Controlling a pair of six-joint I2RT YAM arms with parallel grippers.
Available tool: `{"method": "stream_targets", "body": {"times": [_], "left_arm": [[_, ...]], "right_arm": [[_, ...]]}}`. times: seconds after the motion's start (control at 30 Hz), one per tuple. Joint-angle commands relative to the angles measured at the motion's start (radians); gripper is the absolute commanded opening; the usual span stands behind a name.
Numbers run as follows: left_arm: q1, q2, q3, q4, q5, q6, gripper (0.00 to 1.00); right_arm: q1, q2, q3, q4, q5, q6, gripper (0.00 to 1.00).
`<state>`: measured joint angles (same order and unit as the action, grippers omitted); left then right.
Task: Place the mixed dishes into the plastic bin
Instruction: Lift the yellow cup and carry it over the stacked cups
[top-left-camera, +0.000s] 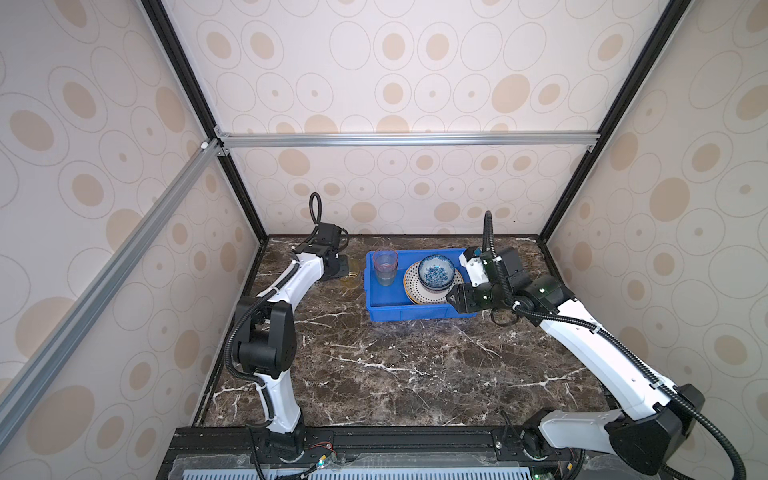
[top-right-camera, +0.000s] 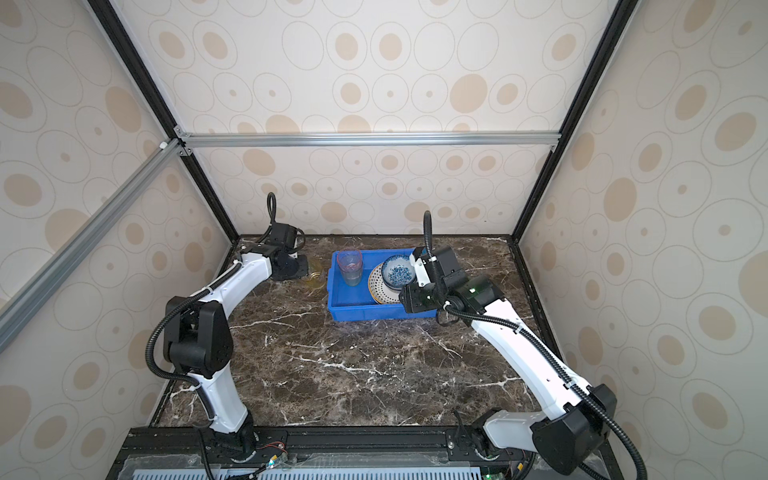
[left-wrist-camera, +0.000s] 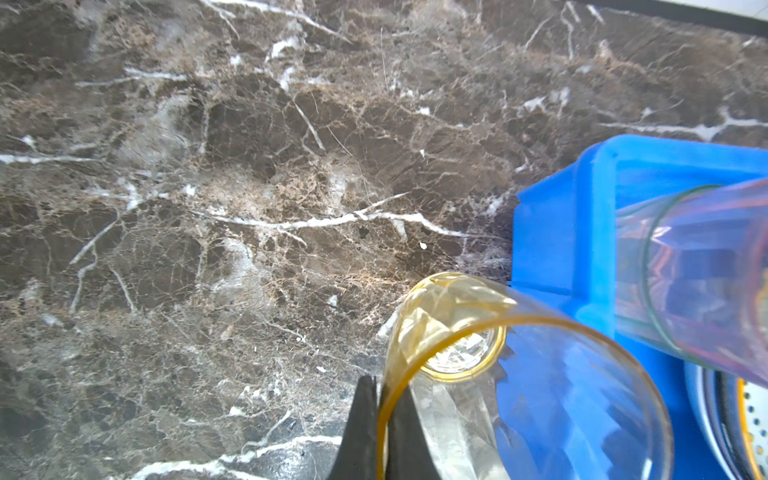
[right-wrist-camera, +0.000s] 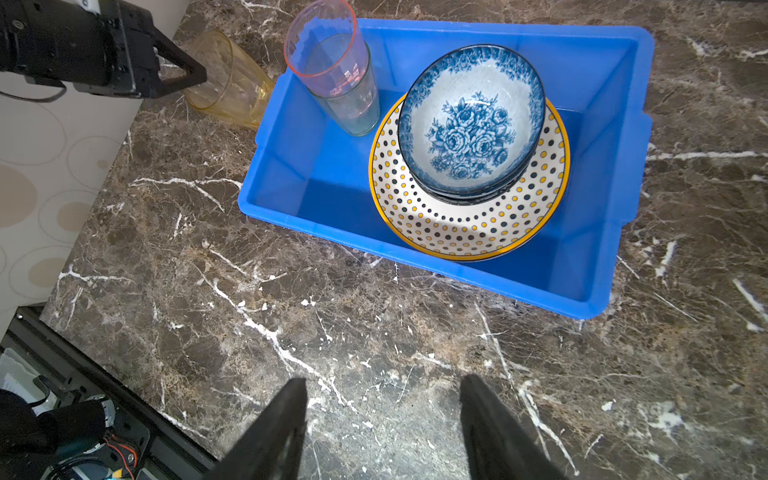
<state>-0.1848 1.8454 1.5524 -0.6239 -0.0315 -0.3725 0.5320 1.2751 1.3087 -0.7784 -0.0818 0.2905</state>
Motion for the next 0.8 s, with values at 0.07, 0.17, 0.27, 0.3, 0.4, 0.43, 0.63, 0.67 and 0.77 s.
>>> {"method": "stream_targets", "body": {"times": [0.07,0.17,0.27,0.3,0.4,0.43,0.63,0.67,0.77], "left_arm": [[0.002,-0.069,0.033,-0.053,-0.029,0.035,0.00],[-0.001,-0.084,0.049,-0.072,-0.039,0.042,0.00],[-0.007,-0.094,0.068,-0.089,-0.042,0.048,0.00],[-0.010,-0.099,0.075,-0.093,-0.045,0.047,0.00],[-0.020,-0.106,0.100,-0.110,-0.045,0.046,0.00],[-0.028,-0.109,0.109,-0.116,-0.041,0.049,0.00],[-0.075,-0.127,0.170,-0.146,-0.065,0.050,0.00],[-0.081,-0.127,0.181,-0.152,-0.069,0.051,0.00],[-0.099,-0.127,0.211,-0.168,-0.085,0.055,0.00]], "right_arm": [[0.008,-0.014,0.003,-0.009,0.008,-0.004,0.62],[0.009,-0.012,0.005,-0.010,0.018,-0.013,0.62],[0.008,-0.016,-0.004,0.006,0.030,-0.014,0.62],[0.008,-0.013,-0.005,0.010,0.034,-0.014,0.62],[0.008,-0.007,-0.003,0.010,0.039,-0.017,0.62],[0.008,-0.003,-0.002,0.010,0.042,-0.018,0.62],[0.008,0.006,0.005,0.014,0.057,-0.024,0.62],[0.008,0.006,0.006,0.017,0.060,-0.027,0.62],[0.008,0.003,0.001,0.021,0.079,-0.028,0.62]]}}
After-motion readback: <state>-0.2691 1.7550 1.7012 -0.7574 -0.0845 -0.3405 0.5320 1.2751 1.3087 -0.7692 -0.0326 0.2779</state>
